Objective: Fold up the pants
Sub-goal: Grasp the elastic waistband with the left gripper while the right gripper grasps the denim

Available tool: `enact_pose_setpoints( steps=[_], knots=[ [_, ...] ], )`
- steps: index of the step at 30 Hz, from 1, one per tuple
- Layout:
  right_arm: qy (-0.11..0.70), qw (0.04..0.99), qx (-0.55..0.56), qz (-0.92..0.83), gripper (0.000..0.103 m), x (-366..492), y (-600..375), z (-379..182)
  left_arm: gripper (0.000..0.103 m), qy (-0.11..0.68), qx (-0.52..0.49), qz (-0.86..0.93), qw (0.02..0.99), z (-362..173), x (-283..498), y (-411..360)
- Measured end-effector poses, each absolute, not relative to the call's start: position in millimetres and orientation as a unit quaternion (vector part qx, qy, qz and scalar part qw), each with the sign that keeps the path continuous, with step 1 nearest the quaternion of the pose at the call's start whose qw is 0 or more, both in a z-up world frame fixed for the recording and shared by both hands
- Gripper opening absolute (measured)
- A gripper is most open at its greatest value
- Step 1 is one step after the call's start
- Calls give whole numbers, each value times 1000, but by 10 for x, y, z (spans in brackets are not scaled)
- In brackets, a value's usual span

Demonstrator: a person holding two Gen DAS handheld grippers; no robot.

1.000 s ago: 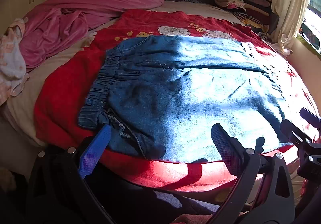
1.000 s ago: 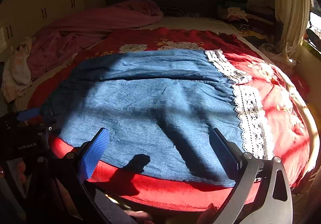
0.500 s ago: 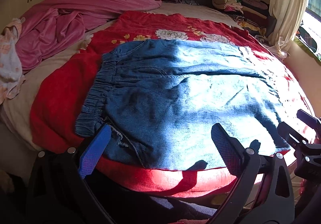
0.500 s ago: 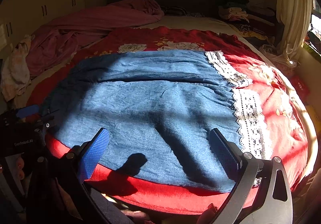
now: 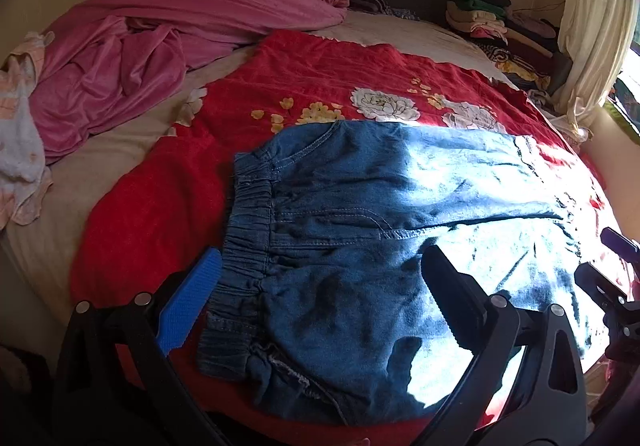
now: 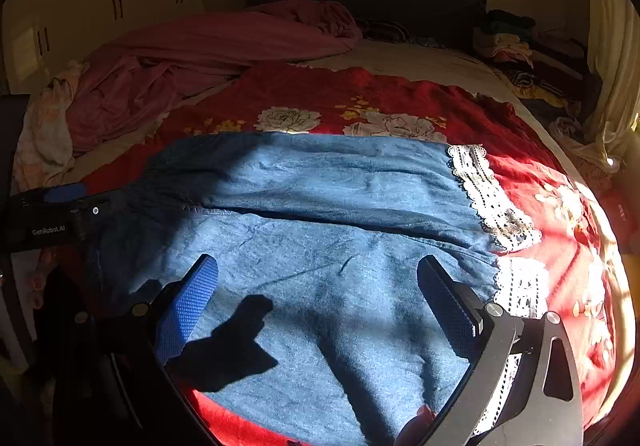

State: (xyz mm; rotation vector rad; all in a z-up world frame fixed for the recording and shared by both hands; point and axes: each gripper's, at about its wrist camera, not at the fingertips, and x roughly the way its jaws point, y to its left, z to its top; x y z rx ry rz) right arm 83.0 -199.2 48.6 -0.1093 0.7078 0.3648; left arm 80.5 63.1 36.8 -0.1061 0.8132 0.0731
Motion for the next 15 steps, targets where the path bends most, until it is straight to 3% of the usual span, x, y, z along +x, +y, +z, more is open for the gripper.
enact_pose_setpoints(
  steps=[7,15],
  knots=[
    [336,919,-93,182,99,1433,-1813,600,94,426,-46,67,901,217,1341,1101],
    [394,886,-113,218,99,2185,-1575,320,94,462,-39,40,885,-30,1944,1385]
  ],
)
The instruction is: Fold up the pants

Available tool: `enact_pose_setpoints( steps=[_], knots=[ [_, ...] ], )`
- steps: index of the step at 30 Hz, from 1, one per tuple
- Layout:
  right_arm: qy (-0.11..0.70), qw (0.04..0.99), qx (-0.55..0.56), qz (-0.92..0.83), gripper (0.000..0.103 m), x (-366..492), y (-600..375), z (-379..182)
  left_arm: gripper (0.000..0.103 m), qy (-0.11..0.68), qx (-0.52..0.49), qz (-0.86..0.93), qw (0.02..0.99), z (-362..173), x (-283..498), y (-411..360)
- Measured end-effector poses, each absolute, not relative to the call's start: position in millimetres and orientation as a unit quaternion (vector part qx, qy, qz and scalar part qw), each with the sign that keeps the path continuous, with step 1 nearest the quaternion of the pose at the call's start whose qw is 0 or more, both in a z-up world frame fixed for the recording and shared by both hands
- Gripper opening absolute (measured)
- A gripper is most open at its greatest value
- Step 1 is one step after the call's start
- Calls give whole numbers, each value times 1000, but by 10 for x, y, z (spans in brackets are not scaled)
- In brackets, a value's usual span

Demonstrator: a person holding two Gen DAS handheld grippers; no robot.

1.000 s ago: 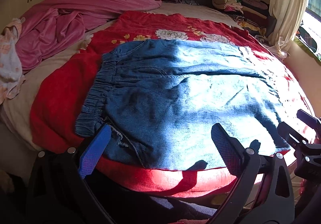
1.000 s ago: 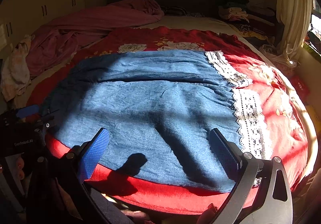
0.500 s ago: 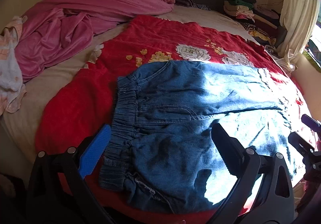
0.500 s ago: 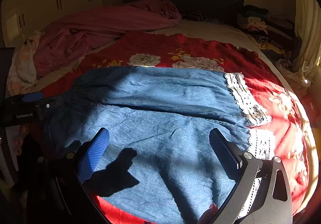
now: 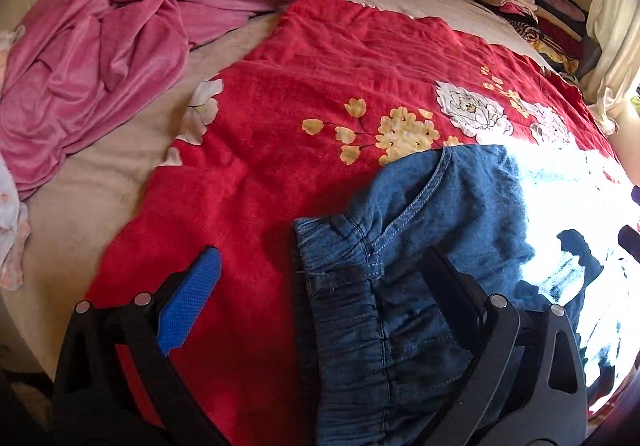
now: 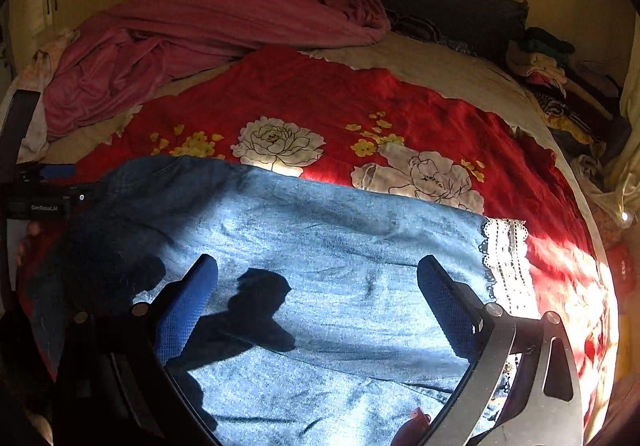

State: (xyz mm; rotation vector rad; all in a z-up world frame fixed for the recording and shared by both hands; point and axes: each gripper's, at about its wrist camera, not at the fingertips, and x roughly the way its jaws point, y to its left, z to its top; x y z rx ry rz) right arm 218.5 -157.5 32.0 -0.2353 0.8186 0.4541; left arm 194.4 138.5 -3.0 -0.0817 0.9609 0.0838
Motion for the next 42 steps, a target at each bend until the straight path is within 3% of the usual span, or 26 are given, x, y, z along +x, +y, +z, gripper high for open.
enact_pose_setpoints(
  steps=[6,9,11,13,20,22,24,25,27,29,31,35,42],
  knots=[
    [409,865,-135,258,99,2516,-1329,212,94,476,-61,5,877,-257,2205,1450],
    [419,852,-142,278,99,2702,-1181,160,74,481,-52,-10,875,-313,2280,1413],
    [430,843,-152,285,99,2830,-1075,120,48,478,-55,-21,876,-306,2292,1402],
    [433,835,-167,295,99,2940,-968,80,37,469,-55,-28,881,-264,2263,1396],
    [456,804,-180,336,98,3246,-685,-60,33,426,-63,-45,902,-47,2102,1396],
    [446,803,-205,338,91,3251,-572,-88,32,415,-54,-44,907,9,2058,1359],
    [443,790,-229,358,68,3218,-447,-138,32,404,-50,-45,912,66,2011,1335],
    [442,784,-239,365,65,3192,-399,-167,32,399,-48,-44,915,91,1987,1321],
    [442,774,-245,381,48,3148,-351,-201,32,395,-41,-45,917,120,1974,1296],
    [434,772,-239,398,20,3052,-350,-158,32,391,-28,-37,919,128,1958,1267],
    [421,782,-244,390,10,2955,-395,-94,32,386,-19,-29,922,131,1943,1252],
    [400,806,-200,388,5,2781,-589,113,32,378,-21,-24,925,161,1902,1259],
    [353,840,-154,382,5,2243,-929,499,33,336,-13,-25,942,348,1603,1158]
  ],
)
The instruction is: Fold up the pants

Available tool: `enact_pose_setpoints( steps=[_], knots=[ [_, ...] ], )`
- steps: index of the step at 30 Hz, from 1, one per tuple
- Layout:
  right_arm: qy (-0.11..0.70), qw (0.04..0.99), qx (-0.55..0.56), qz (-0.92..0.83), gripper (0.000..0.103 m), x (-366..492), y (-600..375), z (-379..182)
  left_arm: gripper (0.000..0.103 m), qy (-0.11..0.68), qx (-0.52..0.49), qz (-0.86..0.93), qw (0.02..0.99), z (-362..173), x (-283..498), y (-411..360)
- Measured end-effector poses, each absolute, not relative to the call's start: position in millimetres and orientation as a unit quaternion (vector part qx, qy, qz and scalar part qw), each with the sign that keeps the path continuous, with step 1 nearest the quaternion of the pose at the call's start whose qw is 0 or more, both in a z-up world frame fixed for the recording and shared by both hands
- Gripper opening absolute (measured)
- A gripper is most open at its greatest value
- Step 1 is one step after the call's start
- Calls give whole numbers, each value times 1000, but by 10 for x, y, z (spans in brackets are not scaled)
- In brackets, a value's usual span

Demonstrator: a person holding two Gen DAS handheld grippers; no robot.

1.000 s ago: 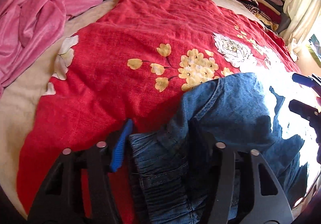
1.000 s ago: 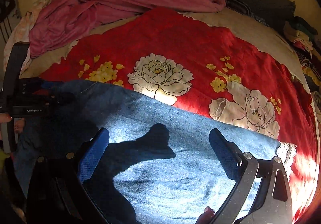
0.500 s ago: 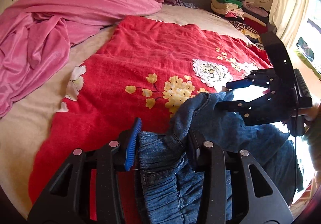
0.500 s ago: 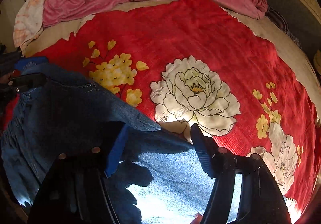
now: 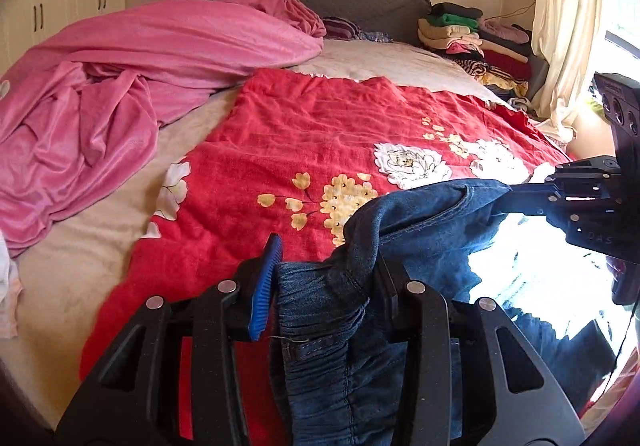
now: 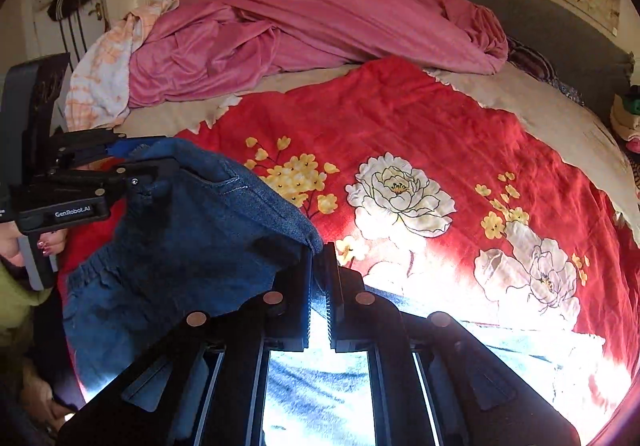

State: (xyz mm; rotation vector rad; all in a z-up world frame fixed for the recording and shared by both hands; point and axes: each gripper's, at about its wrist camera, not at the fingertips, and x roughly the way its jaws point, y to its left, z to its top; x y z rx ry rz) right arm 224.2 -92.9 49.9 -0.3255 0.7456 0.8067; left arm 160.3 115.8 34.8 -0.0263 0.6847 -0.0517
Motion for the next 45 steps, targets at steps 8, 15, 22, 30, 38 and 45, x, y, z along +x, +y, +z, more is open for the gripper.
enact_pose_setpoints(
  steps=[8,15,22,30,38,45],
  knots=[
    [313,869,-140,357,5,1611,-1199,663,33,297,1,-25,955,496,1160,1012],
    [318,862,-122,375,5,1049,-1299,588,33,298,-14,-33,954,383,725,1016],
    [345,839,-137,398,5,594,-1221,405,33,327,-37,-33,944,188,313,1052],
    [392,811,-144,411,5,325,-1170,69,35,351,-29,-31,936,47,59,1051],
    [434,786,-132,420,7,281,-1137,-163,41,371,-48,-43,926,28,-120,1188],
    [449,777,-123,424,9,260,-1082,-310,43,369,-47,-30,928,199,-301,1263]
  ],
)
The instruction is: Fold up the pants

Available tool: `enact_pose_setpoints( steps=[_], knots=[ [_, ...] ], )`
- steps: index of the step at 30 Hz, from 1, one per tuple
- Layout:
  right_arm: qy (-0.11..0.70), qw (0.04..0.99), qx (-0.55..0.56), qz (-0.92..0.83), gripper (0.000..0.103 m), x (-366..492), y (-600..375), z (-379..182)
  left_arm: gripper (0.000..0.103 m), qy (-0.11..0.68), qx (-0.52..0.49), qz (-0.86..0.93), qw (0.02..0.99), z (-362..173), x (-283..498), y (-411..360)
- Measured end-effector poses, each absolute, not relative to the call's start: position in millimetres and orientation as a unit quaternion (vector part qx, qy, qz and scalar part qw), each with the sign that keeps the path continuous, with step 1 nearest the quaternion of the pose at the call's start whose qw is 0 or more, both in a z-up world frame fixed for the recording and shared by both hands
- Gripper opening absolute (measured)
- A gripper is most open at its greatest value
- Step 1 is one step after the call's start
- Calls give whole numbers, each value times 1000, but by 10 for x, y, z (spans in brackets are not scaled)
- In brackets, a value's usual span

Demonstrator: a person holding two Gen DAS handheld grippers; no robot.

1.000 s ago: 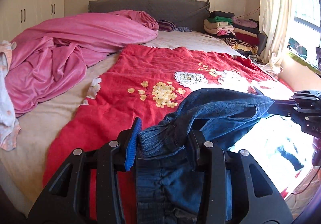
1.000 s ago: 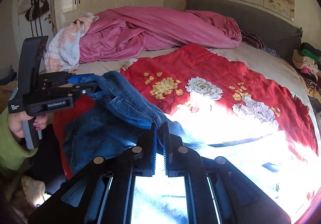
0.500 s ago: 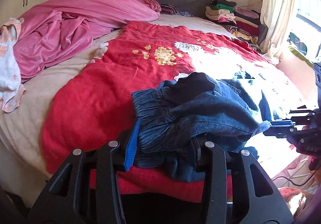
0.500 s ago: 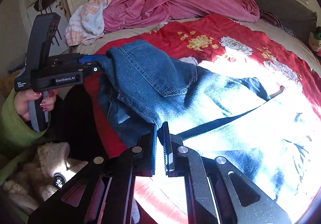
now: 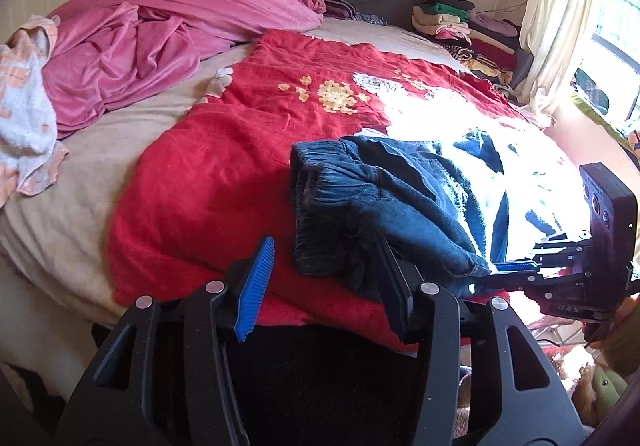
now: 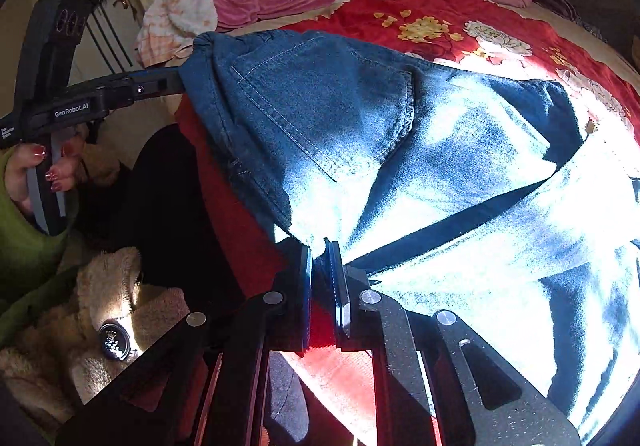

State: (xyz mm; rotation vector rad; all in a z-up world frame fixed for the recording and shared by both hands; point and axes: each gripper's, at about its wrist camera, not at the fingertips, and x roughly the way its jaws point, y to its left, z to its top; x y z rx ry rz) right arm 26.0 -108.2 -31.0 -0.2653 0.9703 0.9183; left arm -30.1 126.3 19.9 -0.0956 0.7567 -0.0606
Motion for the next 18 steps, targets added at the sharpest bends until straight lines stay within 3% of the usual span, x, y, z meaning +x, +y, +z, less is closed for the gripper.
enact_pose_setpoints(
  steps=[10,18],
  knots=[
    [453,773,-108,431,12,218,-1128,-341,43,358,-32,-86,929,380,3,824],
    [428,786,-67,440,15,157,-1355,-41,43,434,21,-84,897,-289,167,446]
  ],
)
